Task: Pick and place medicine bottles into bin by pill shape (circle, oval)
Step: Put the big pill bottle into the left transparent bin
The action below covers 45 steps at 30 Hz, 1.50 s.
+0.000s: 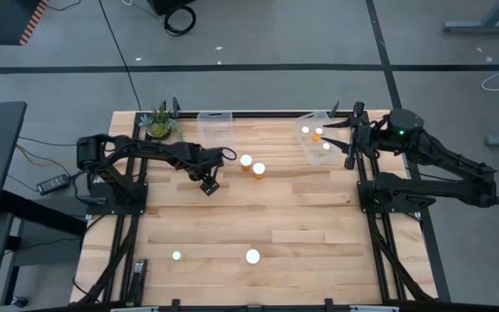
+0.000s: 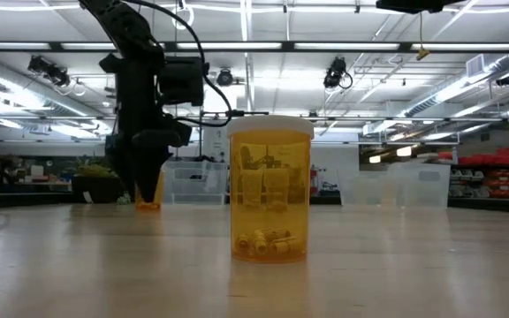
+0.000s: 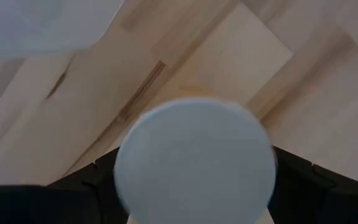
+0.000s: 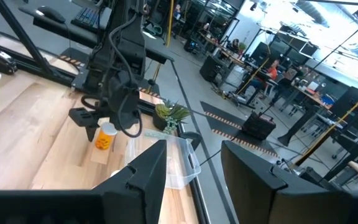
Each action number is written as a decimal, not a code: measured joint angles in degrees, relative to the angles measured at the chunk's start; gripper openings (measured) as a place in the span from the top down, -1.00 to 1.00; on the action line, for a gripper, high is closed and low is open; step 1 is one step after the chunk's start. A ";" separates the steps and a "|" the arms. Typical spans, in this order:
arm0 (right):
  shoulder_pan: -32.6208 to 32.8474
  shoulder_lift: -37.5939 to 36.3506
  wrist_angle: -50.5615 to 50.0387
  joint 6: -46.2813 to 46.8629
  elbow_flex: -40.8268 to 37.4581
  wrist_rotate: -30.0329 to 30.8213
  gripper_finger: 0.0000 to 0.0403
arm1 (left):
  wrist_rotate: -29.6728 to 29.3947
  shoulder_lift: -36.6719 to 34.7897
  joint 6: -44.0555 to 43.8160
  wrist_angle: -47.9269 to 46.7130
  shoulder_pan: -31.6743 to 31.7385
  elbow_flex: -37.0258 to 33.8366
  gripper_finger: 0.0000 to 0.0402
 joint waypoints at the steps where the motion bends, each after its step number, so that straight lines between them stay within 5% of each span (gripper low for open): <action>1: 0.00 0.01 0.00 0.00 0.00 0.00 0.20 | -0.01 0.09 0.01 0.24 0.14 -0.02 -0.47; 10: 0.00 0.51 0.07 -0.24 0.00 0.00 0.20 | -0.17 0.00 0.03 1.40 1.30 -0.02 -0.41; 24: 0.00 0.51 0.07 -0.39 0.00 0.00 0.20 | -0.15 -0.04 0.05 1.32 1.57 1.05 0.06; 45: 0.00 0.51 0.07 -0.42 0.00 0.00 0.20 | 0.90 -0.08 3.72 -7.76 4.22 22.66 0.01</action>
